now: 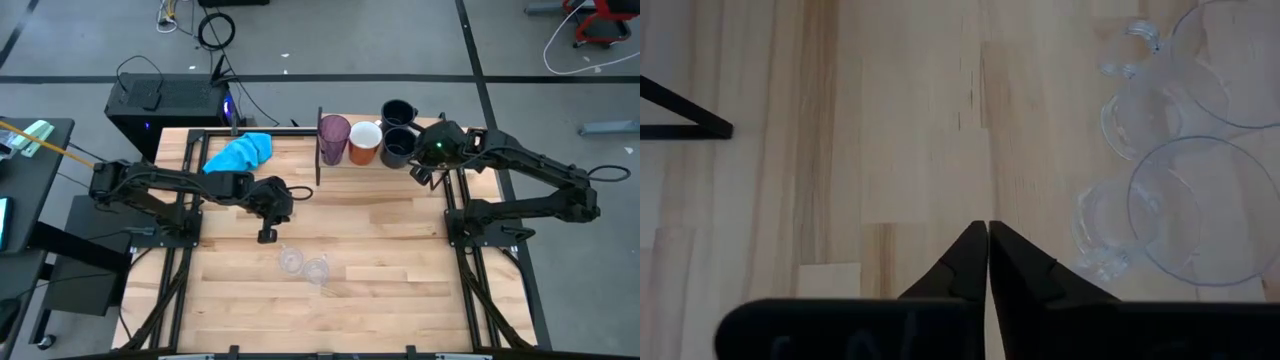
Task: Stack small to large cups/mugs on shelf
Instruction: Put the black mug on the shelf
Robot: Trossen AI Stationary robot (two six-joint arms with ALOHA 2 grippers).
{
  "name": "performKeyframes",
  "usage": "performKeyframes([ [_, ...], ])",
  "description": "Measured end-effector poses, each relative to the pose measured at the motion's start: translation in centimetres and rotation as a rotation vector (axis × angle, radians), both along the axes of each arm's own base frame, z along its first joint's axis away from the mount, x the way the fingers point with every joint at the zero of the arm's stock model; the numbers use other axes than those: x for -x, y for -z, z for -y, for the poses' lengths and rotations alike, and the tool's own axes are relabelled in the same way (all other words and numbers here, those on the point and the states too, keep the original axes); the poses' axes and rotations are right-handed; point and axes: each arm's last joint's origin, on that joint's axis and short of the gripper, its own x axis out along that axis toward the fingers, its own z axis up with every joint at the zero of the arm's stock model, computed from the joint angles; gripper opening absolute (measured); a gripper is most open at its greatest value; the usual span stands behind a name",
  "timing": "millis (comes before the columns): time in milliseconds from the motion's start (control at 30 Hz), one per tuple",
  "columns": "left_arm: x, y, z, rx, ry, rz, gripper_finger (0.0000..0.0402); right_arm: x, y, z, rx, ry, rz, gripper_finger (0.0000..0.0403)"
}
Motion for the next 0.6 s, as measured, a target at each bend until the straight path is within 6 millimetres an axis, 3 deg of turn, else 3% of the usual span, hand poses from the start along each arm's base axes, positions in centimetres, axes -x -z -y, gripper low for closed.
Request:
performKeyframes([
  [367,0.3,-0.4,0.0,0.004,-0.006,0.014,0.0020,-1.0,0.4,0.5,0.006,-0.015,-0.015,0.0123],
  [600,0.3,-0.4,0.0,0.004,-0.006,0.013,0.0014,-0.6,0.0,0.3,0.020,-0.024,-0.004,0.0123],
])
